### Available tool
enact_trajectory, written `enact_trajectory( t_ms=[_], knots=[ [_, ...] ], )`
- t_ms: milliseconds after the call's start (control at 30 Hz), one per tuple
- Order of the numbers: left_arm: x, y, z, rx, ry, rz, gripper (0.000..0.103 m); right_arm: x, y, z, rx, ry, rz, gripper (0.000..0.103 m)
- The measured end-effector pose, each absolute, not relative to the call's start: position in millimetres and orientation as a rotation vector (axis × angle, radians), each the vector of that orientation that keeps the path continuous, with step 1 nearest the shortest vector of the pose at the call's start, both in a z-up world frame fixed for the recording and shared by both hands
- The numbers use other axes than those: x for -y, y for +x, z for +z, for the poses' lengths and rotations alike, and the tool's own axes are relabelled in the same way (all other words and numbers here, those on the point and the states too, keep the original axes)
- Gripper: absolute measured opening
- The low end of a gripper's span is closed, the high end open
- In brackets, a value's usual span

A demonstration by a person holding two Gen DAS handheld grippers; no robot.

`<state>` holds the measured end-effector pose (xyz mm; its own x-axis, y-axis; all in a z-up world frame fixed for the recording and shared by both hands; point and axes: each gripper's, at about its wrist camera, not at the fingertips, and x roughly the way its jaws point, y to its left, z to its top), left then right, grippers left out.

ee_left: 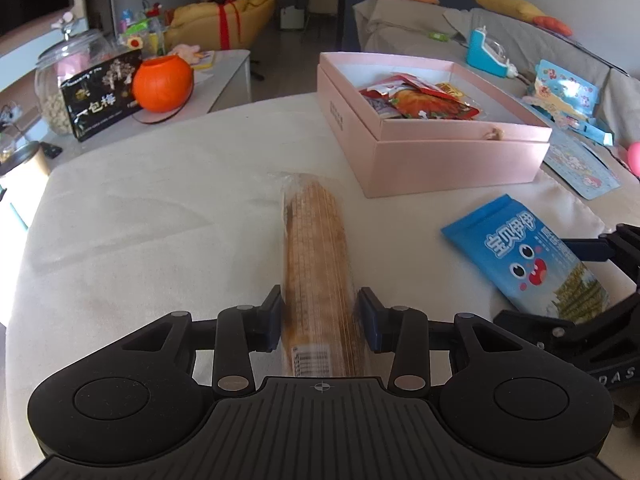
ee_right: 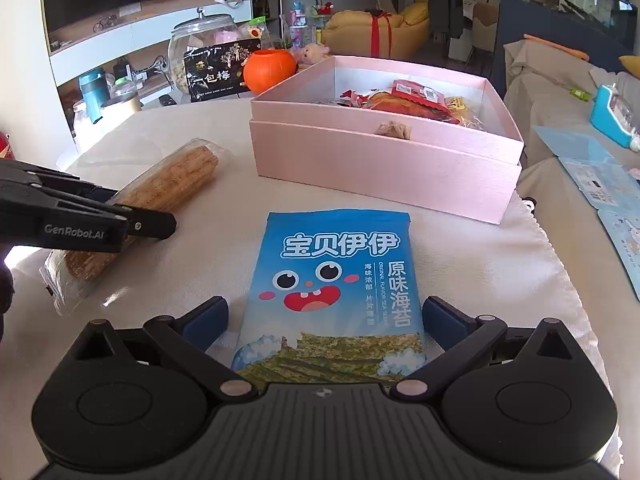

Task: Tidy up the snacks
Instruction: 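Lift the seaweed packet with right tool while left tool lifts bread-stick packet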

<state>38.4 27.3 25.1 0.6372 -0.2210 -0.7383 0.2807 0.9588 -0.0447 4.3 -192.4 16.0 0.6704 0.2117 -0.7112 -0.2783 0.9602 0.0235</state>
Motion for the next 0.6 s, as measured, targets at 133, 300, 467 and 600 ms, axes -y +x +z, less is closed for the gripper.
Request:
enact_trajectory(
  t_ms=[133, 300, 467, 600],
  knots=[
    [-32.0, 30.0, 25.0, -0.828, 0.067, -0.289, 0.041, 191.2, 3.6, 15.7, -0.789, -0.098, 0.279, 0.103],
    [-32.0, 35.9, 25.9, -0.829, 0.031, -0.267, 0.041, 191.0, 3.3, 15.9, -0.788, -0.095, 0.280, 0.103],
    [-28.6, 33.6, 23.3, -0.800, 0.044, -0.267, 0.041, 191.5, 10.8, 16.3, -0.794, -0.075, 0.253, 0.103],
    [-29.0, 28.3, 20.3, -0.766, 0.037, -0.261, 0.041, 186.3, 34.3, 18.4, -0.829, -0.029, 0.163, 0.103]
  ],
)
